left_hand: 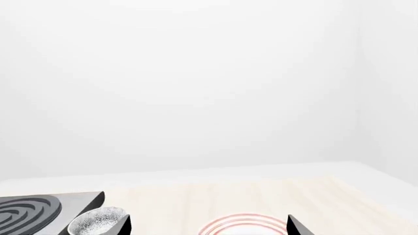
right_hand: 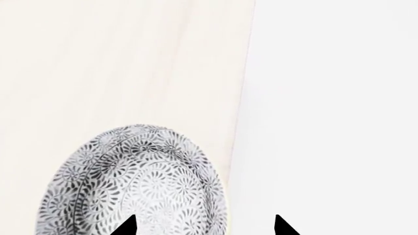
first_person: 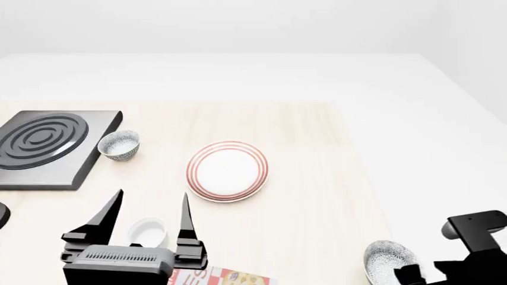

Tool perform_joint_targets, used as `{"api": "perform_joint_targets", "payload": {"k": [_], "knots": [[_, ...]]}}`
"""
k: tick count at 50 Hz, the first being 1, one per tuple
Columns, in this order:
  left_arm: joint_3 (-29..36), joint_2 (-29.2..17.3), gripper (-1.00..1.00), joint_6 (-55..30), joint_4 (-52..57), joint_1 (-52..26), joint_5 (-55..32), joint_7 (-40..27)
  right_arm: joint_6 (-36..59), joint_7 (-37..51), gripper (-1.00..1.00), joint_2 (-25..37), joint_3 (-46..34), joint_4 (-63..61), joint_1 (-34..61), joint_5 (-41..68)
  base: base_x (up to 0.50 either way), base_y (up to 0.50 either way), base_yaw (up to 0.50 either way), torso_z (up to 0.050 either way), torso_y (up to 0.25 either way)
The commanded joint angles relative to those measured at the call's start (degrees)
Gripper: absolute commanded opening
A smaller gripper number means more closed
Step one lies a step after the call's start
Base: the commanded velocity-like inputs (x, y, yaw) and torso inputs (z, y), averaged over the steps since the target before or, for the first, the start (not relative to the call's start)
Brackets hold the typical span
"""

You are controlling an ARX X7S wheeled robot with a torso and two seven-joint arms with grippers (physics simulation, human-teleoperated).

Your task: Pick the akita bowl next to the cookies box and place it on the plate.

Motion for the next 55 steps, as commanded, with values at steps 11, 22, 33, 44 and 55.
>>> {"api": "perform_joint_targets", "payload": {"k": [11,22,33,44,55], "knots": [[0.39,-0.33,1.0,0.26,-0.28,-0.11,-0.17,-0.39,-2.16,-1.73,1.0,-1.87,-2.08,1.72,-0.52,-2.53,0.0,0.0,0.0,0.0,0.0],[0.45,-0.49,1.0,0.67,-0.63,-0.14,-0.33,-0.5,-2.84,-2.41,1.0,-2.32,-2.82,2.45,-0.55,-3.4,0.0,0.0,0.0,0.0,0.0],[0.65,-0.61,1.0,0.48,-0.65,-0.36,-0.38,-0.74,-3.34,-3.18,1.0,-2.87,-3.73,3.25,-0.15,-4.26,0.0,0.0,0.0,0.0,0.0],[0.76,-0.78,1.0,0.38,-0.51,-0.41,-0.49,-0.99,-3.86,-3.54,1.0,-3.32,-4.23,3.83,-0.15,-4.79,0.0,0.0,0.0,0.0,0.0],[0.92,-0.97,1.0,0.11,-0.12,-0.36,-0.58,-1.24,-4.33,-3.62,-1.0,-3.57,-4.54,3.41,-0.2,-5.09,0.0,0.0,0.0,0.0,0.0]]}}
